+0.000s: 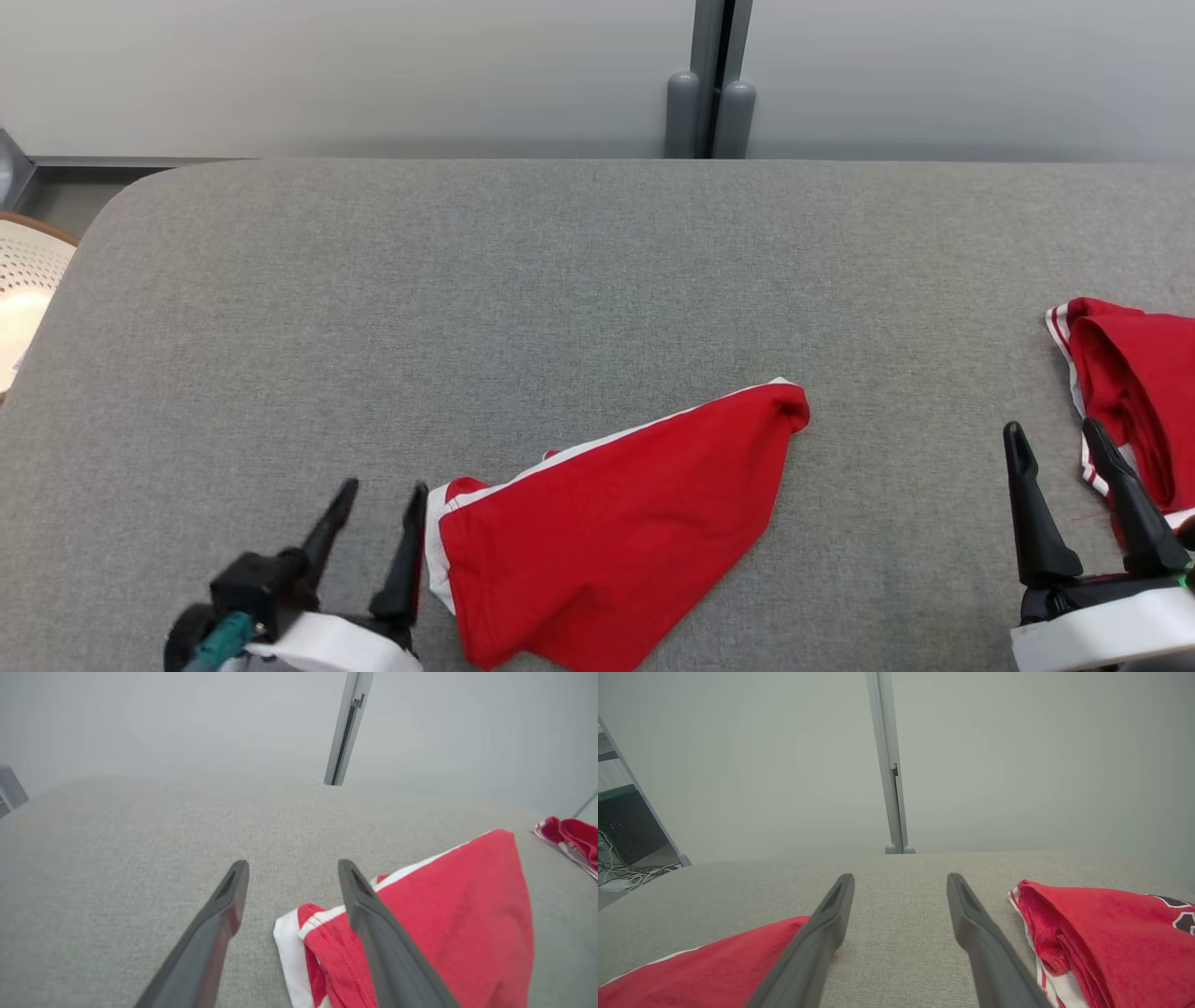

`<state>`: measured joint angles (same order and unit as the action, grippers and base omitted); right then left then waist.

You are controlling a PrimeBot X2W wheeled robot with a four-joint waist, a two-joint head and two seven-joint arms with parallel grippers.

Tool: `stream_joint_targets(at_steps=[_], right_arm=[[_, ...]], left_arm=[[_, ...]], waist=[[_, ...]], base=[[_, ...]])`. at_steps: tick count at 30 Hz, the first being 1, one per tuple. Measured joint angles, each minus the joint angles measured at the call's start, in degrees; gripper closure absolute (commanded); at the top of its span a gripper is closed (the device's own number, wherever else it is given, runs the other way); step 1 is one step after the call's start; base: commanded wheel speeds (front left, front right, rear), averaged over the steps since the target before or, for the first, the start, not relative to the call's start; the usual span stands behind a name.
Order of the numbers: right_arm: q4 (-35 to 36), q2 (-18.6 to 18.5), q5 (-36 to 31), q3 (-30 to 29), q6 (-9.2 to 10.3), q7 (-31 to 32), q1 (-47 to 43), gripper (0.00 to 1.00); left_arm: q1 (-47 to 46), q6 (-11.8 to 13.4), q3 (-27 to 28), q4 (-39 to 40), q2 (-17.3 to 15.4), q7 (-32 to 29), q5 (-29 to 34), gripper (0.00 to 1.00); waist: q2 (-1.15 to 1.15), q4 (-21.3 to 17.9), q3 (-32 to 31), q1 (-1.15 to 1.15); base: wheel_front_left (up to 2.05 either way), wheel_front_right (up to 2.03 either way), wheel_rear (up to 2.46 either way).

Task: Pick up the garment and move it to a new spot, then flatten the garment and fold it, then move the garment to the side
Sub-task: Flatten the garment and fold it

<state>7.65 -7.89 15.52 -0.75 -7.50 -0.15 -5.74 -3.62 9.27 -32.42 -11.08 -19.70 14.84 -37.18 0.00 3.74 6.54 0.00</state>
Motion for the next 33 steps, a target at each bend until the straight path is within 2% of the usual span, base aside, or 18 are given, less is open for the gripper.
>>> stream_joint_targets(at_steps=[3, 6, 11, 20, 33], right_arm=[[0.4, -0.2, 0.0, -0.1, 0.0, 0.2, -0.2, 0.0], [0.5, -0.4, -0.1, 0.1, 0.0, 0.8, -0.4, 0.0], [0.0, -0.9, -0.1, 0.2, 0.0, 1.3, -1.2, 0.0], [-0.5, -1.2, 0.5, 0.7, 0.0, 1.4, -1.3, 0.0], [-1.9, -2.1, 0.5, 1.5, 0.0, 2.1, -0.2, 0.0]], left_arm=[[0.3, 1.4, 6.7, 6.2, 0.4, 0.3, 4.3, 0.0], [2.0, 1.8, 11.9, 10.2, 0.7, 0.2, 8.0, 0.0], [4.6, 1.8, 16.2, 12.9, 0.7, 0.3, 11.6, 0.0], [5.8, 0.4, 16.5, 12.8, 0.3, 0.3, 13.1, 0.0], [4.6, -0.2, 15.1, 12.9, 0.4, -0.2, 13.2, 0.0]], waist=[[0.0, 0.4, -0.7, 0.0], [0.0, 0.4, -1.4, 0.0], [0.0, -0.1, -2.5, 0.0], [0.0, -0.4, -2.9, 0.0], [0.0, 0.4, -1.6, 0.0]], base=[[0.0, 0.0, 0.0], [0.0, 0.0, 0.0], [0.0, 0.0, 0.0], [0.0, 0.0, 0.0], [0.0, 0.0, 0.0]])
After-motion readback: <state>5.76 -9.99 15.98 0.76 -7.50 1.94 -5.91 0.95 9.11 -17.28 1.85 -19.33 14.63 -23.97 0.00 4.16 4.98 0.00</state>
